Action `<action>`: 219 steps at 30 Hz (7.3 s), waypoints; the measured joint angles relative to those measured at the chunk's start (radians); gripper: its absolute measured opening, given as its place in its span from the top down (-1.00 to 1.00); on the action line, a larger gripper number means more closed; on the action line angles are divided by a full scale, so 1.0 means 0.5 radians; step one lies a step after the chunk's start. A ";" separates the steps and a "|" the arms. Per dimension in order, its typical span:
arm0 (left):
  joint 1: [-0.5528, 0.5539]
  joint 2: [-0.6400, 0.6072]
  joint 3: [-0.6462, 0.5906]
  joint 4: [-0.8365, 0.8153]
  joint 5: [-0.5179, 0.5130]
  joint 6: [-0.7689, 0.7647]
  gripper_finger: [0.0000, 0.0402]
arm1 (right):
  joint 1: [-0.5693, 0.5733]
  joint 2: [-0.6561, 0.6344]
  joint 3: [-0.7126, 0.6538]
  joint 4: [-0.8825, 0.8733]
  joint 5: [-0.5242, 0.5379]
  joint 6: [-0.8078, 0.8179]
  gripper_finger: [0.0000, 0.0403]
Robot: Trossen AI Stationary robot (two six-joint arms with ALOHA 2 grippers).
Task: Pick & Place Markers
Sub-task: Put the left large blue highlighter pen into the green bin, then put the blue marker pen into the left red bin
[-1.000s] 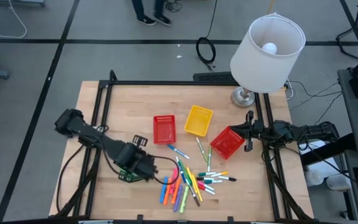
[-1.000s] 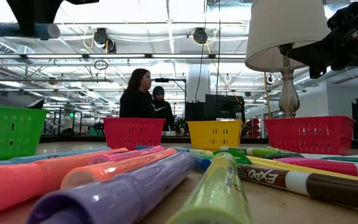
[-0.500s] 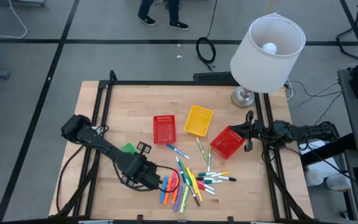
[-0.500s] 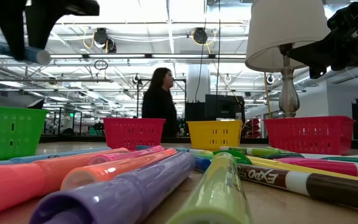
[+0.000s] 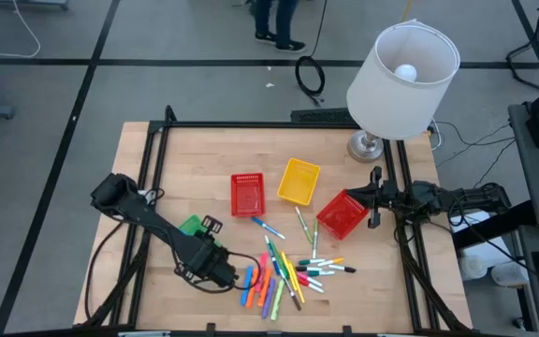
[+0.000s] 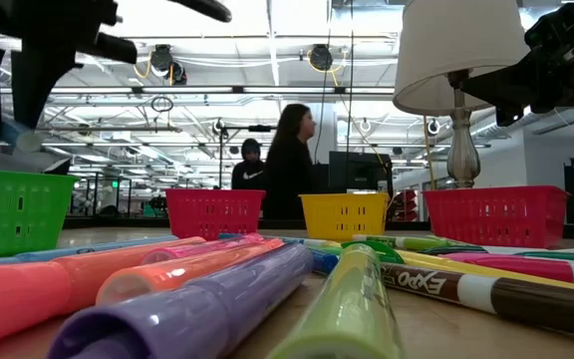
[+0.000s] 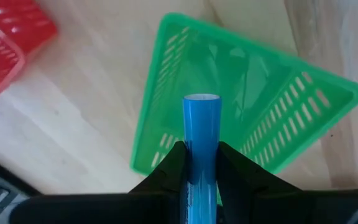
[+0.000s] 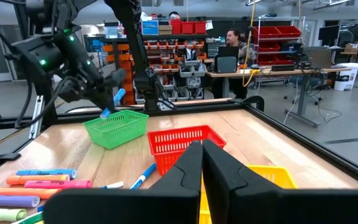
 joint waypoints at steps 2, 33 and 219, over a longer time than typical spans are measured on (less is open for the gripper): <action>0.000 0.000 -0.046 0.054 0.014 0.021 0.69 | 0.000 0.000 0.000 0.000 0.000 0.000 1.00; 0.020 -0.066 -0.089 -0.126 -0.021 -0.495 0.18 | -0.001 0.000 0.000 -0.001 -0.001 0.000 1.00; 0.217 -2.818 -2.765 4.086 -1.187 0.445 0.72 | 0.291 3.694 2.028 0.140 0.175 0.343 0.93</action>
